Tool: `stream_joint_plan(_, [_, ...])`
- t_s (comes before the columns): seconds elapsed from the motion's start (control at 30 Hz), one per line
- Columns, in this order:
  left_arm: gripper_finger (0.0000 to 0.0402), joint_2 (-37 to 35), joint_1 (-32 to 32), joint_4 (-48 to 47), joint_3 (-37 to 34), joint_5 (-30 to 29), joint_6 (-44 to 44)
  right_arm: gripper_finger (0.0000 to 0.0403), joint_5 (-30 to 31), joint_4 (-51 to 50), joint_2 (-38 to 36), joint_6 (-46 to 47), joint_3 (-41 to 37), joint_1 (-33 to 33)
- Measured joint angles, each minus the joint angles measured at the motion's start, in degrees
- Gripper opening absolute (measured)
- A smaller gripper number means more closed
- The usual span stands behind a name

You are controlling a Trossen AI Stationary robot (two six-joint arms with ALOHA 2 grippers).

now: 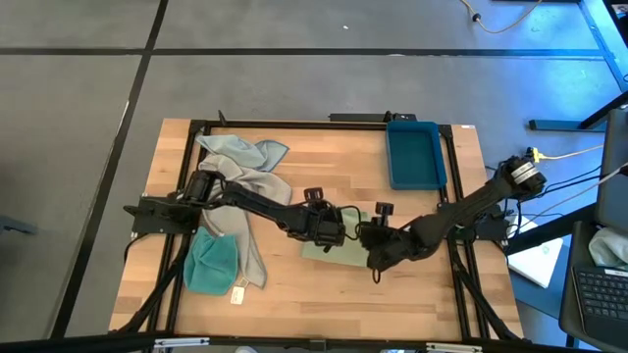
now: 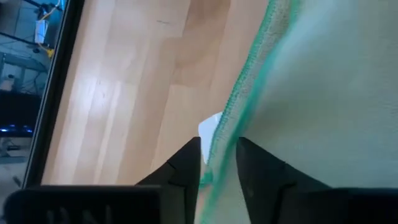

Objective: Fold microfiber towels
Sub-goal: Fold the green microfiber cloth

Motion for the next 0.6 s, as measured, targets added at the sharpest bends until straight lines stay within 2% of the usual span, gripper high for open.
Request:
stream_joint_plan(0.13, [0.0139,0.0,-0.1,-0.8,0.0,0.1,-2.0,0.0132,-1.6,-0.2,0.0,1.9,0.0,1.8])
stream_joint_plan(0.3, [0.0178,0.0,-0.2,-7.0,0.0,0.0,-5.0,0.0132,-1.8,-0.9,0.0,2.0,0.0,3.2])
stream_joint_plan(0.47, [0.0183,-0.3,-1.3,-8.5,0.0,-1.2,-5.0,0.0132,-3.8,-2.9,0.0,-0.4,0.0,1.3])
stream_joint_plan(0.6, [0.0182,-2.0,-2.9,-10.9,0.1,-6.1,-5.1,0.0132,-7.9,-2.9,0.0,-6.1,0.0,-4.2])
